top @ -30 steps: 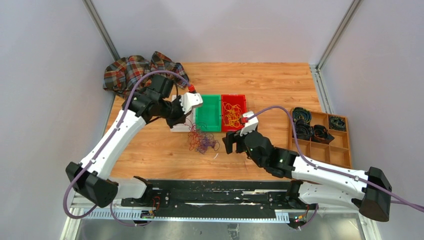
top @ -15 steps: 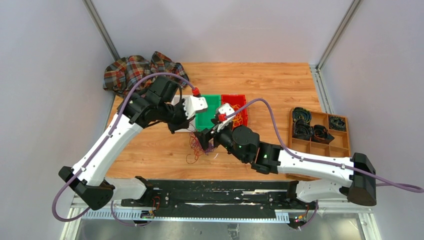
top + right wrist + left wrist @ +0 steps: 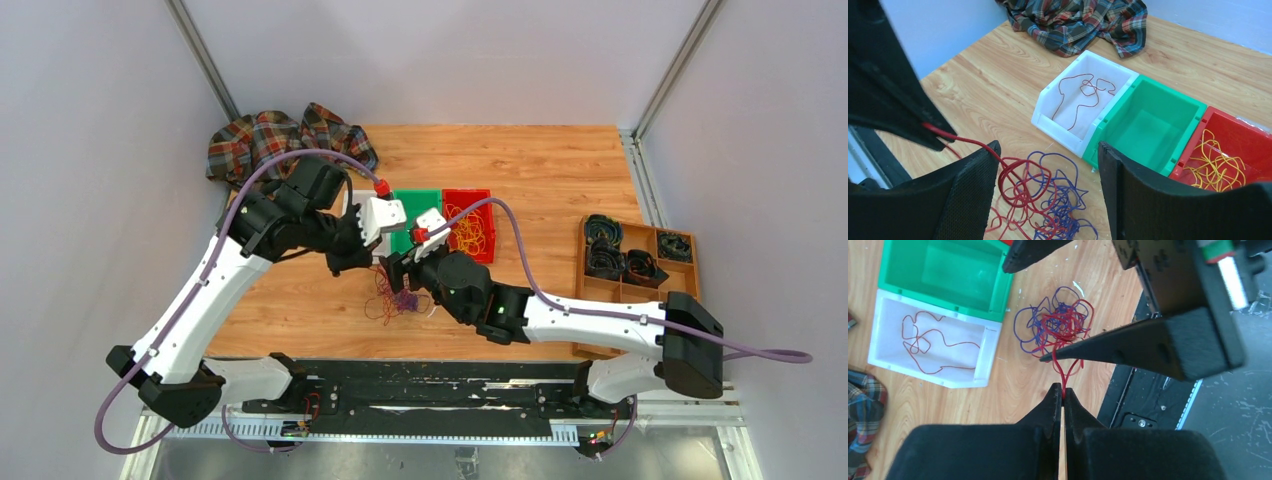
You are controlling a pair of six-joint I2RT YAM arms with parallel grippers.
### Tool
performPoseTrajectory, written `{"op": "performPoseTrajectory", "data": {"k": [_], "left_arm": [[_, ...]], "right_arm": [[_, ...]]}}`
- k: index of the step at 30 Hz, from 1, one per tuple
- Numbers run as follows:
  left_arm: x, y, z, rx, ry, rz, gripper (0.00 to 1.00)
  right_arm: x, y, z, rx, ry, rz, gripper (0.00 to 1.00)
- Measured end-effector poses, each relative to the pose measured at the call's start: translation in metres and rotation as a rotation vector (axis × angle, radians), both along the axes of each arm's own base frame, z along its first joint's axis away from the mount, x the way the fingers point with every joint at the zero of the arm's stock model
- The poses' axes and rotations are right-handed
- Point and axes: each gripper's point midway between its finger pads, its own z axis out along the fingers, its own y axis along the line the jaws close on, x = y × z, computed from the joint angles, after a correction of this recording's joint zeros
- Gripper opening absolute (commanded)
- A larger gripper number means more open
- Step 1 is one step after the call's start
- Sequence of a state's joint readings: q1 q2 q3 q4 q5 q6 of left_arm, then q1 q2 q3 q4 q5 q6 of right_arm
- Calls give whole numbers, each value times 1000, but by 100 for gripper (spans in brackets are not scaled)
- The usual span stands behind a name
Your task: Untangle the cables
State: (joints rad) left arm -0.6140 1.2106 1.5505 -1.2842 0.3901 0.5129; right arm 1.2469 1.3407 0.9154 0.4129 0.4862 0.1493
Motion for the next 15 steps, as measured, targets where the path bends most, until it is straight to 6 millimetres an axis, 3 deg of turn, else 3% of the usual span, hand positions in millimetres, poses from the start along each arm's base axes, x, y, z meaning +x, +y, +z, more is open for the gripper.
{"op": "performPoseTrajectory", "data": {"k": [8,15], "left_arm": [[-16,0,4,-15,42,-56,1],[-27,-7,34,-88,27,-106,1]], "right_arm": [[15,0,-2,10,-29,-88,64],[22,11,-20,5,-33,-106,64]]}}
